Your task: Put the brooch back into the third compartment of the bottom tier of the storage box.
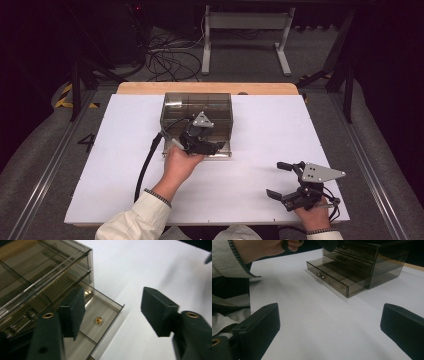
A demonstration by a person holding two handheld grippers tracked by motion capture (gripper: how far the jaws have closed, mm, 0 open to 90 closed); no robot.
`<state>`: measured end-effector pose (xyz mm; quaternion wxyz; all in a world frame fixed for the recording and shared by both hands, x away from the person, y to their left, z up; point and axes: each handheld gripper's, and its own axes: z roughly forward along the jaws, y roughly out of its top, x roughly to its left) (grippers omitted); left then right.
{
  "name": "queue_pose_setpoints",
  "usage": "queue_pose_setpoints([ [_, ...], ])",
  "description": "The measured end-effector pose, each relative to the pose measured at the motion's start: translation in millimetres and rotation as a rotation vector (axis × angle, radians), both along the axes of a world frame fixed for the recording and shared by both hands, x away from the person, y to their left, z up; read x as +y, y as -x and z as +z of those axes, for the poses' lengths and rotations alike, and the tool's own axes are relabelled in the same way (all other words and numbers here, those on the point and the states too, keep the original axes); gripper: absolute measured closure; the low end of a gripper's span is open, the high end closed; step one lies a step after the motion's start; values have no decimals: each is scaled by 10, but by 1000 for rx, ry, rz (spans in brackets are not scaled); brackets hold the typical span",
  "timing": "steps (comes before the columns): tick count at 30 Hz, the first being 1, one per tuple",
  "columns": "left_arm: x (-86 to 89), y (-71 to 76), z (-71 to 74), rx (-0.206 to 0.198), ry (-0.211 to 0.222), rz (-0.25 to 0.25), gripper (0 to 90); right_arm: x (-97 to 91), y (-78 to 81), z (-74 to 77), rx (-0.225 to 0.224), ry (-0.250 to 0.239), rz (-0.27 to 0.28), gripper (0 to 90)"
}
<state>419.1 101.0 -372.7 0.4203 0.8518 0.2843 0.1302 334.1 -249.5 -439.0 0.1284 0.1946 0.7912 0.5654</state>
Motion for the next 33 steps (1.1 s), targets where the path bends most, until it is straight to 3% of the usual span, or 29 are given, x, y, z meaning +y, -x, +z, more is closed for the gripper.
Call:
queue_pose_setpoints([
  [3,48,102,55,-38,17,-7,266,5,-1,-2,0,1,2,35],
  [15,280,435,189,-95,80,-25,76,8,1,-2,0,0,3,35],
  [22,456,614,176,-149,106,-30,45,9,3,-1,-1,0,2,35],
  [25,550,693,154,-193,122,-11,41,9,4,0,-1,-1,2,35],
  [29,706,776,110,-212,166,-4,40,11,4,0,-3,-1,2,35],
  [33,856,838,39,-199,204,3,38,15,3,-2,-3,0,3,34],
])
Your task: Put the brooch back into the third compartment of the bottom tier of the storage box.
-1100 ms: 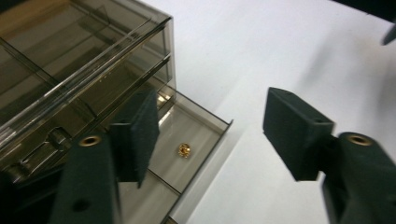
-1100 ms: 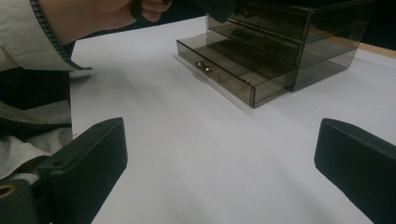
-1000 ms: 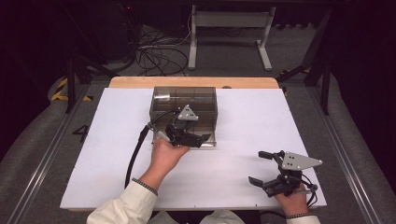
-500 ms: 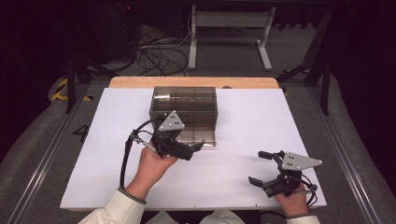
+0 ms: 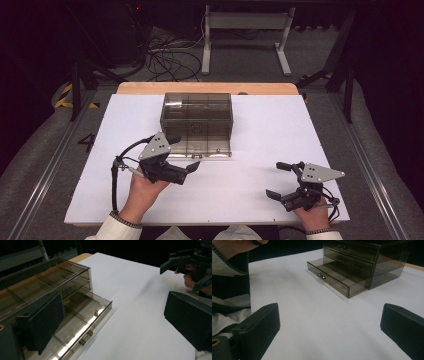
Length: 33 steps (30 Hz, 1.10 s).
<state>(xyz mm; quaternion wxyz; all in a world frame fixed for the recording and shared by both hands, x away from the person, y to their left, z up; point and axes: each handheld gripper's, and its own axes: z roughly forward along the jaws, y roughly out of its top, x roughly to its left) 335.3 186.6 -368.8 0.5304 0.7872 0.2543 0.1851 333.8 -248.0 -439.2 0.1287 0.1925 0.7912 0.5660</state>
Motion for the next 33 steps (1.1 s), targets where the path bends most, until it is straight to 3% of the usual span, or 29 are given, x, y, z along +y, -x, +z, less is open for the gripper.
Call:
queue_pose_setpoints([
  [18,594,234,-510,-18,53,66,28,3,11,0,-1,-5,1,34],
  [23,776,305,-649,-12,91,101,24,1,13,0,-1,-6,2,34],
  [26,879,338,-721,-26,75,117,16,1,15,0,-1,-6,3,33],
  [30,972,386,-827,-1,69,140,15,-5,15,-3,-2,-8,0,33],
  [33,1015,420,-884,-10,20,149,15,-4,10,-9,-2,-6,1,33],
])
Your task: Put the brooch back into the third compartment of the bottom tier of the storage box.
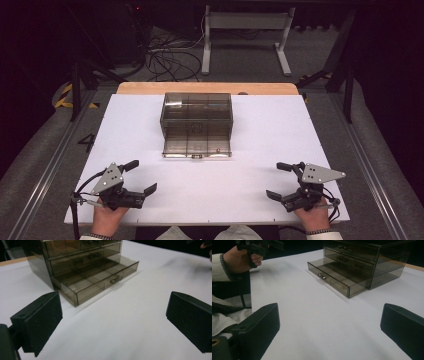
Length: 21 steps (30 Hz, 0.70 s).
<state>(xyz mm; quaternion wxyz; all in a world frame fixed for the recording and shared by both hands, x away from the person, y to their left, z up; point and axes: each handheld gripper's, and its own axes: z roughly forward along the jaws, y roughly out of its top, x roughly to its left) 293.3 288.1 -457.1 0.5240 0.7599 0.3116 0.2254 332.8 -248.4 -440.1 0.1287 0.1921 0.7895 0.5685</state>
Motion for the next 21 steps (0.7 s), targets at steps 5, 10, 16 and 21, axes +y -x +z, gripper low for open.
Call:
queue_pose_setpoints([
  [5,59,-19,-37,20,2,16,13,5,-5,-7,3,3,2,32],
  [10,59,-7,-24,24,30,18,12,4,-8,-9,3,2,1,32],
  [16,64,-3,-20,36,60,18,12,8,-9,-11,5,4,3,32],
  [21,73,4,-11,35,71,22,10,10,-11,-12,5,3,2,32],
])
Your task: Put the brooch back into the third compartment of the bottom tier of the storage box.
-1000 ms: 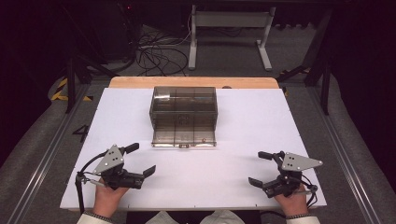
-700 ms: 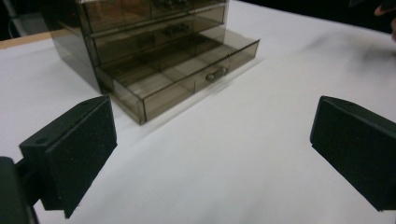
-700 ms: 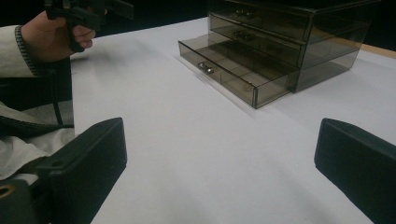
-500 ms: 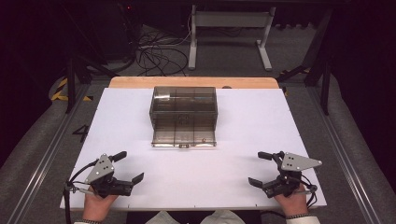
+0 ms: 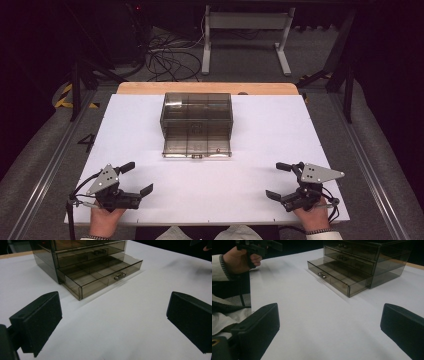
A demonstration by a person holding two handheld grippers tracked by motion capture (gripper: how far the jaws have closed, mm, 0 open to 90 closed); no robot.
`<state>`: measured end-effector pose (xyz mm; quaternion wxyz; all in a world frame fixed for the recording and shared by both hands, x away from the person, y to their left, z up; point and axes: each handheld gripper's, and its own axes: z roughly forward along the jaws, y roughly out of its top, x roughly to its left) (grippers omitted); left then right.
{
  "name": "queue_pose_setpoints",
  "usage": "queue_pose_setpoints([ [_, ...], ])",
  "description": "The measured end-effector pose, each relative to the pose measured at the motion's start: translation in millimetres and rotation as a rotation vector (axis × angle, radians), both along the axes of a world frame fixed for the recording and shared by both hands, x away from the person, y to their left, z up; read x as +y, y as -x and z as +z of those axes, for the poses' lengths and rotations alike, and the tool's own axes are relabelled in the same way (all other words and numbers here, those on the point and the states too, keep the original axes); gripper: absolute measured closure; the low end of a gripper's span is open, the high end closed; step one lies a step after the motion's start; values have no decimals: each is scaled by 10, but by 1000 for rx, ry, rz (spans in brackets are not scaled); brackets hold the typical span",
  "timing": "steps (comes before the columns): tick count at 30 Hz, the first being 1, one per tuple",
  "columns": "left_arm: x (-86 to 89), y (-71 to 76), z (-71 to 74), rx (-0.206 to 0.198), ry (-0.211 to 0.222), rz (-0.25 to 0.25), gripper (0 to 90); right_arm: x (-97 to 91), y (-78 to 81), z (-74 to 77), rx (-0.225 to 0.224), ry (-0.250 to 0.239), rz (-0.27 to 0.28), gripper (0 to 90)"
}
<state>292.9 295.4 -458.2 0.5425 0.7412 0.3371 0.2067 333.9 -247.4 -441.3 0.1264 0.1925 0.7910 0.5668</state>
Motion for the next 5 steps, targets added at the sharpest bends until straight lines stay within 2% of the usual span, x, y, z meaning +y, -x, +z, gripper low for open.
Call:
queue_pose_setpoints([
  [5,2,1,0,-1,-1,11,9,-2,-2,1,-1,0,-1,32],
])
